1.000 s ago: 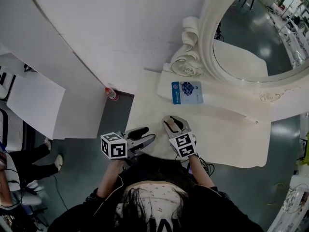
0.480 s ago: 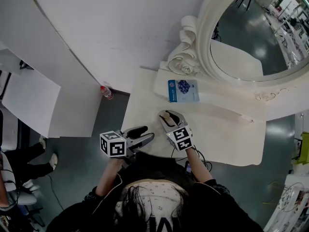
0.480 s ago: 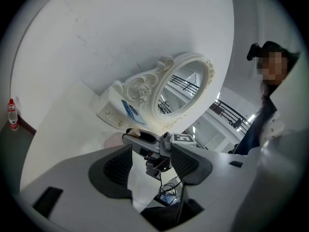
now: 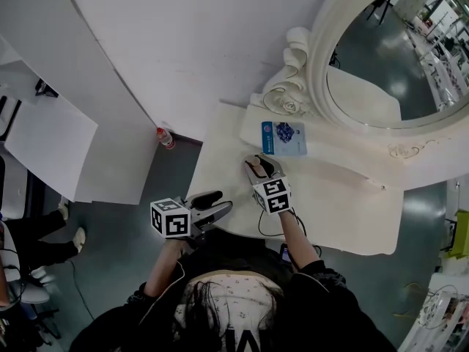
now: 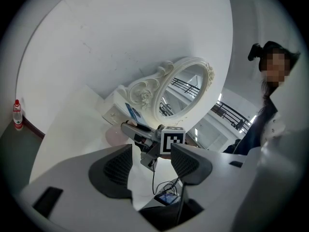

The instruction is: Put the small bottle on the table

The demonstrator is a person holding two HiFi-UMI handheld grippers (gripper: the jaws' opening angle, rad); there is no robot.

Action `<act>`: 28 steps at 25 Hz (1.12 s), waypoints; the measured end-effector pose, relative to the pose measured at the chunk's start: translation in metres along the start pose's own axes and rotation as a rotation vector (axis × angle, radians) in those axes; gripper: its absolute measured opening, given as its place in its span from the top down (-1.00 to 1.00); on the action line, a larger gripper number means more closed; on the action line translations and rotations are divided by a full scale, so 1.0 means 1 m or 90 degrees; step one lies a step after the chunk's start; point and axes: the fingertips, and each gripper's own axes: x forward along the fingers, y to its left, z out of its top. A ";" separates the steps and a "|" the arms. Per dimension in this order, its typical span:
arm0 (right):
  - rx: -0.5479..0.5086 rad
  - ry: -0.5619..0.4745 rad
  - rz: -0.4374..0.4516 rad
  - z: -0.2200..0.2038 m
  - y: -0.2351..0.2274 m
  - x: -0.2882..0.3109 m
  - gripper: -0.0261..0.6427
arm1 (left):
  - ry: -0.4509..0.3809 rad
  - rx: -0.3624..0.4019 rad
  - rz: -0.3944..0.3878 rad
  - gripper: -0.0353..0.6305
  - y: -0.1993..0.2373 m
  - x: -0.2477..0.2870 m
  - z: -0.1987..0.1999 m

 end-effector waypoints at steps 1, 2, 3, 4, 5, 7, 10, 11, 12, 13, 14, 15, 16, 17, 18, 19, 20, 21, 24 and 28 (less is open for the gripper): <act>0.002 0.000 -0.003 0.001 -0.001 0.001 0.48 | -0.002 0.000 0.001 0.15 0.000 -0.002 0.000; 0.005 0.002 -0.004 0.001 -0.001 0.001 0.48 | -0.003 0.000 0.001 0.15 0.000 -0.003 0.000; 0.010 0.004 -0.005 0.000 -0.001 0.001 0.47 | -0.005 0.000 0.001 0.15 -0.001 -0.004 -0.001; 0.015 0.007 -0.005 0.000 -0.001 0.001 0.47 | -0.006 0.001 0.001 0.14 -0.001 -0.006 -0.001; 0.021 0.011 -0.004 0.000 0.000 0.000 0.47 | -0.007 0.002 0.000 0.15 -0.002 -0.007 -0.001; 0.035 0.017 -0.003 0.001 0.002 -0.002 0.35 | -0.007 0.004 -0.001 0.15 -0.003 -0.010 -0.001; 0.047 0.003 -0.015 0.008 0.003 -0.012 0.35 | -0.003 0.004 0.000 0.15 -0.003 -0.016 -0.005; 0.051 -0.003 -0.019 0.012 0.003 -0.017 0.35 | -0.001 0.003 -0.001 0.15 -0.003 -0.018 -0.006; 0.055 -0.006 -0.020 0.014 0.004 -0.023 0.35 | 0.001 0.001 -0.001 0.15 -0.004 -0.019 -0.008; 0.060 -0.006 -0.019 0.016 0.005 -0.029 0.35 | 0.003 -0.002 -0.003 0.15 -0.005 -0.019 -0.011; 0.063 -0.003 -0.016 0.016 0.007 -0.036 0.35 | 0.004 -0.004 -0.005 0.15 -0.006 -0.019 -0.013; 0.066 0.000 -0.014 0.016 0.009 -0.042 0.35 | 0.006 -0.004 -0.007 0.15 -0.007 -0.019 -0.015; 0.069 -0.001 -0.014 0.016 0.011 -0.049 0.35 | 0.007 -0.004 -0.009 0.14 -0.007 -0.019 -0.017; 0.072 -0.004 -0.014 0.017 0.014 -0.056 0.37 | 0.009 -0.001 -0.011 0.15 -0.008 -0.019 -0.019; 0.075 -0.010 -0.015 0.018 0.016 -0.063 0.37 | 0.012 0.002 -0.013 0.14 -0.009 -0.018 -0.020; 0.079 -0.017 -0.014 0.020 0.018 -0.071 0.37 | 0.016 0.007 -0.016 0.15 -0.010 -0.016 -0.022; 0.083 -0.025 -0.012 0.022 0.021 -0.078 0.37 | 0.021 0.012 -0.019 0.15 -0.011 -0.014 -0.024; 0.086 -0.034 -0.009 0.023 0.024 -0.085 0.37 | 0.027 0.018 -0.023 0.15 -0.013 -0.012 -0.026; 0.099 -0.058 0.008 0.029 0.036 -0.107 0.37 | 0.040 0.039 -0.029 0.15 -0.021 -0.004 -0.033; 0.103 -0.075 0.029 0.032 0.052 -0.135 0.37 | 0.043 0.058 -0.036 0.15 -0.035 0.006 -0.037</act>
